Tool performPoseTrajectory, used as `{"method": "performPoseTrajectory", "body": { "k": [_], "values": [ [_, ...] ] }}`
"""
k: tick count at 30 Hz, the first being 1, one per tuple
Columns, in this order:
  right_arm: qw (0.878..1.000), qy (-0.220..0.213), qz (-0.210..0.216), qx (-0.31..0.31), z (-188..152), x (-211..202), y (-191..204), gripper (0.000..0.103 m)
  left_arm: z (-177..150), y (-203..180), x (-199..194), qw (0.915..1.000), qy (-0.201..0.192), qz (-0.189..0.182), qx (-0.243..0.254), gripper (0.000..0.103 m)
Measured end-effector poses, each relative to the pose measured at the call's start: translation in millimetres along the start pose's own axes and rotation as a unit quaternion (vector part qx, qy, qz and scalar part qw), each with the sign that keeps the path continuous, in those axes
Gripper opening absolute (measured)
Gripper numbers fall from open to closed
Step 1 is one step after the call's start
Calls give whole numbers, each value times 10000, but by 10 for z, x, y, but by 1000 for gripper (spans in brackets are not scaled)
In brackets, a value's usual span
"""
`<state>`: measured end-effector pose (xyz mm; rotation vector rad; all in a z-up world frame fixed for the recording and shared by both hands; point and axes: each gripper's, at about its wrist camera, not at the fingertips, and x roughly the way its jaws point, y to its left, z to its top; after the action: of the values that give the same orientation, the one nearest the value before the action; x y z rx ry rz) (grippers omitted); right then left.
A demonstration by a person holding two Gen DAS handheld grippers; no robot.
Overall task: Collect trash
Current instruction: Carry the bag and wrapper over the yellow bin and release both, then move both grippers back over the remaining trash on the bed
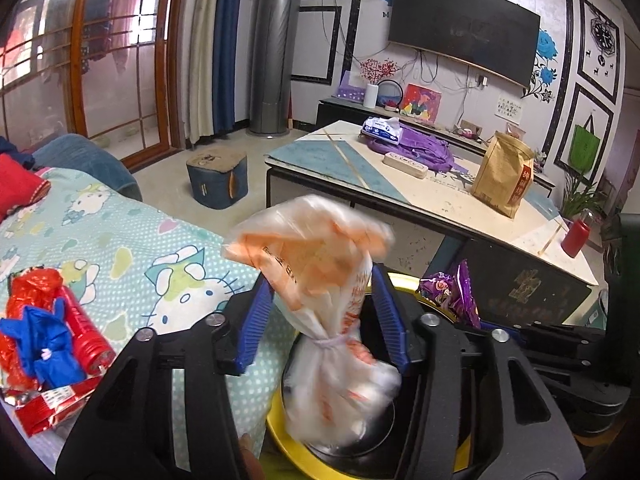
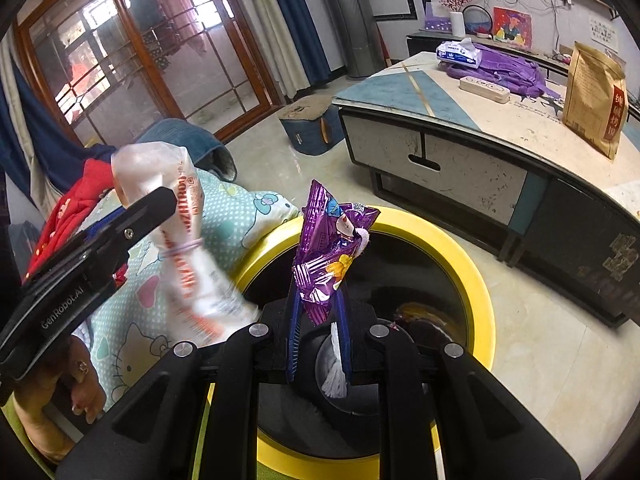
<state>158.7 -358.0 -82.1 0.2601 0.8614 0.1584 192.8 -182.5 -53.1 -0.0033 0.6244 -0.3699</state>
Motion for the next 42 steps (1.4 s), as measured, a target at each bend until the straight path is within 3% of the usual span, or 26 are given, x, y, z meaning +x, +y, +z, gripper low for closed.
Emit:
{"method": "performPoseTrajectory", "body": {
  "k": [4, 6, 7, 18, 33, 42],
  "values": [
    [9999, -20, 0, 120, 5, -10, -45, 19, -13, 16, -17, 9999, 50, -82, -76, 59],
    [9998, -76, -27, 171, 7, -34, -61, 32, -15, 41, -48, 9998, 69, -139, -136, 66],
    [9998, -106, -38, 180, 5, -50, -64, 34, -11, 47, -62, 9997, 78, -160, -165, 70],
    [9981, -548, 99, -273, 17, -256, 208, 42, 11, 244, -533, 9984, -359, 106, -421, 91],
    [9867, -1261, 444, -923, -15, -578, 705, 59, 45, 684, -1087, 9895, -978, 675, -824, 92],
    [9797, -1450, 673, -1212, -86, -678, 987, 62, -41, 902, -1276, 9848, -1106, 920, -969, 92]
  ]
}}
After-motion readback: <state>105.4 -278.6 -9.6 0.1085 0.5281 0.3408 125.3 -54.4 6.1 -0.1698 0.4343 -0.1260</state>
